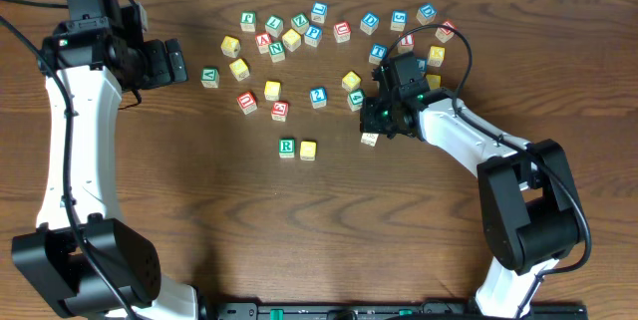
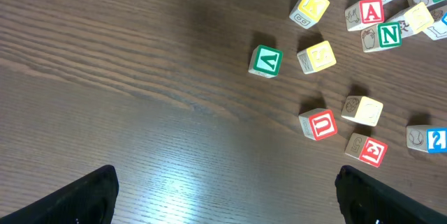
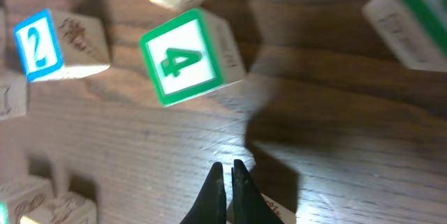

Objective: Spell out ROBOT

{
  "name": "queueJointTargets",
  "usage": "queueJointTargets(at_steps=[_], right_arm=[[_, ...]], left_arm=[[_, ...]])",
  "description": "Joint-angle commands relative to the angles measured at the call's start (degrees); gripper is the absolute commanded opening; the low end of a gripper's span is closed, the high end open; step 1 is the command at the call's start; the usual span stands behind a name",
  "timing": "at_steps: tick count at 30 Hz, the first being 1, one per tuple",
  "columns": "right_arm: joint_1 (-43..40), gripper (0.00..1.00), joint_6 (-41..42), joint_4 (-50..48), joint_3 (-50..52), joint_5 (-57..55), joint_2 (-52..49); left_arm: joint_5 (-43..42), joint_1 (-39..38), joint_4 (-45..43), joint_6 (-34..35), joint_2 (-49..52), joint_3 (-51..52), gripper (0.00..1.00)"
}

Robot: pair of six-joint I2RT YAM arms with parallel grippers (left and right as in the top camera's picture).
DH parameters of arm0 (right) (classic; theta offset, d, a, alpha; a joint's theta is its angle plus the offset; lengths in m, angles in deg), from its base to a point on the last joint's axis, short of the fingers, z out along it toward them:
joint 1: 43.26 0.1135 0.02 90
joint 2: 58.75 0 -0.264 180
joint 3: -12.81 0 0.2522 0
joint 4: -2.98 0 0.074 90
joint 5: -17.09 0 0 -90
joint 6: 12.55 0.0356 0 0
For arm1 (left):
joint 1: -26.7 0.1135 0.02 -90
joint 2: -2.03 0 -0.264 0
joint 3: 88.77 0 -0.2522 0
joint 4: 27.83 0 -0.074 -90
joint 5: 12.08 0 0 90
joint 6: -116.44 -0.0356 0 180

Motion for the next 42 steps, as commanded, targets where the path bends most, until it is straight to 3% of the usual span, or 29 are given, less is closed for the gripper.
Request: queueJointTargets(at_steps=[1,18,42], right_arm=[[0.31,0.01,-3.48,-0.07,-0.26,4.83,-0.66],[-2.82,0.01,-4.94,13.38,-3.32,4.87,6.71],[-2.8,0.01,-10.36,11.89,1.62,7.32,4.07]], left_arm=[[-0.52,0.15,0.11,-0.17,-0.85,-1.2,0.98],[-0.52,0.15,0.11,-0.17,-0.85,-1.22,0.98],[-0.52,0.15,0.11,-0.17,-0.85,-1.22,0.98]])
